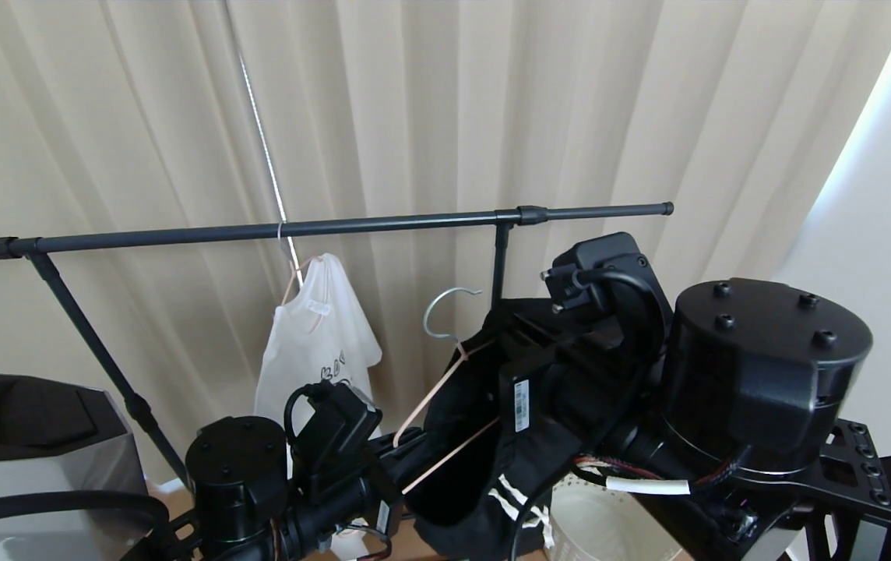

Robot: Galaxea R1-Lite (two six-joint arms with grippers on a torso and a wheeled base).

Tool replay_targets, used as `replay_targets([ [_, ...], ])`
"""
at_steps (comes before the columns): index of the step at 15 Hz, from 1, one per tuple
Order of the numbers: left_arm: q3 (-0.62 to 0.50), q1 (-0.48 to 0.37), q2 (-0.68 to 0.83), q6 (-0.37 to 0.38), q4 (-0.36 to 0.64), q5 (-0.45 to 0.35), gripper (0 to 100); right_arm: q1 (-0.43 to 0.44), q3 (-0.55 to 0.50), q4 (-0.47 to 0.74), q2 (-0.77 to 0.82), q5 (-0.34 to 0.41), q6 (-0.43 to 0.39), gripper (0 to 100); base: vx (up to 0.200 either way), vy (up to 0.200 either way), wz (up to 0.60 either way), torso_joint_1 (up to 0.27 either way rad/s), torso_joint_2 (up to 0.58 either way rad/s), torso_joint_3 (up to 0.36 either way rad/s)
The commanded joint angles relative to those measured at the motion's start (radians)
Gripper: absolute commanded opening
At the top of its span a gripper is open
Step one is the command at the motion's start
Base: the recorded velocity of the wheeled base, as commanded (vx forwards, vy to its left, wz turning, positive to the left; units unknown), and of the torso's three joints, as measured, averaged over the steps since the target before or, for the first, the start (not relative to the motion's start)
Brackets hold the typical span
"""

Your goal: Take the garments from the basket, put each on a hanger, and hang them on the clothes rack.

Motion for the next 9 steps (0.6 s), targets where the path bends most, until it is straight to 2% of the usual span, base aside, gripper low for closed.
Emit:
replay_targets([
  [1,0.0,-0.001,0.003,0.0,-0.001,-0.001,0,-0.014,-0.012,0.001,-0.003,-0.005,0.0,100,0.0,0.0,0.0,0.0,0.0,0.0],
  [9,0.014,-0.014,0.003,0.004,-0.001,-0.001,0,-0.071,-0.038,-0.001,0.003,-0.011,0.009,100,0.0,0.0,0.0,0.0,0.0,0.0],
])
